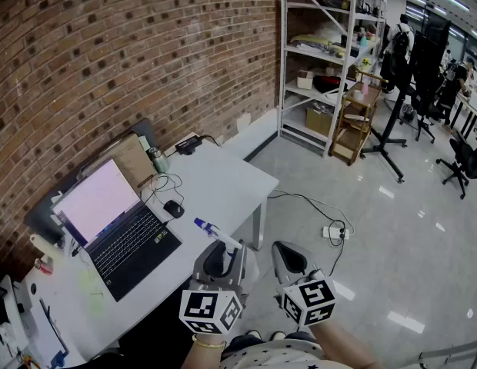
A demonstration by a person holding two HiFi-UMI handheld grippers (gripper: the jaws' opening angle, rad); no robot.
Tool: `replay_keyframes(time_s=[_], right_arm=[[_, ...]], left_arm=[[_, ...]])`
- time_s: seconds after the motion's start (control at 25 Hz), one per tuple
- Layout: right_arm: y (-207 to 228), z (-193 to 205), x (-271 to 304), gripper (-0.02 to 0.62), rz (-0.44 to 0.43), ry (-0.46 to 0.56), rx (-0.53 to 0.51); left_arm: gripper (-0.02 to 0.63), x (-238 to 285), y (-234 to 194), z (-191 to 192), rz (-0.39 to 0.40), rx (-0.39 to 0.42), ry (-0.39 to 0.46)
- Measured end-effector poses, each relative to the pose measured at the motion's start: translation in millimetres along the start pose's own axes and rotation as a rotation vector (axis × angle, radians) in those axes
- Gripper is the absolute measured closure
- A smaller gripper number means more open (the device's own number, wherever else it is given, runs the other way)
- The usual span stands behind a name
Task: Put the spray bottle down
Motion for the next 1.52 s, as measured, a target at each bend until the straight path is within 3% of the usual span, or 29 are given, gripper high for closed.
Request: replay_keyframes(time_s=[0.56,0.96,1.52], right_arm=[[13.2,-1.7,20.0,0.597,0.092,0.013,0.034],[36.2,1.8,38.2,0.597,0.086,-0.001,0.055],[120.4,-48.0,123.7,0.597,-0.078,-0.009,-0.05]], left_arm=[[0.468,29.9,-13.0,-1.7,0.086,0.025,-0.023],[0.467,63.7,-10.9,-0.8,0.096,0.021,-0.032],[0.466,168.5,-23.5,-16.0,-0.063,-0.016,-0.002]])
Point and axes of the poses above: the fingertips, and each gripper's own axes: x forward along the fingers, y to its right, z out of its underside, the point moved 1 cm from there along -x, backward along the fingers, and after that the axes turned 11 degrees about -y, right-handed, at the moved point
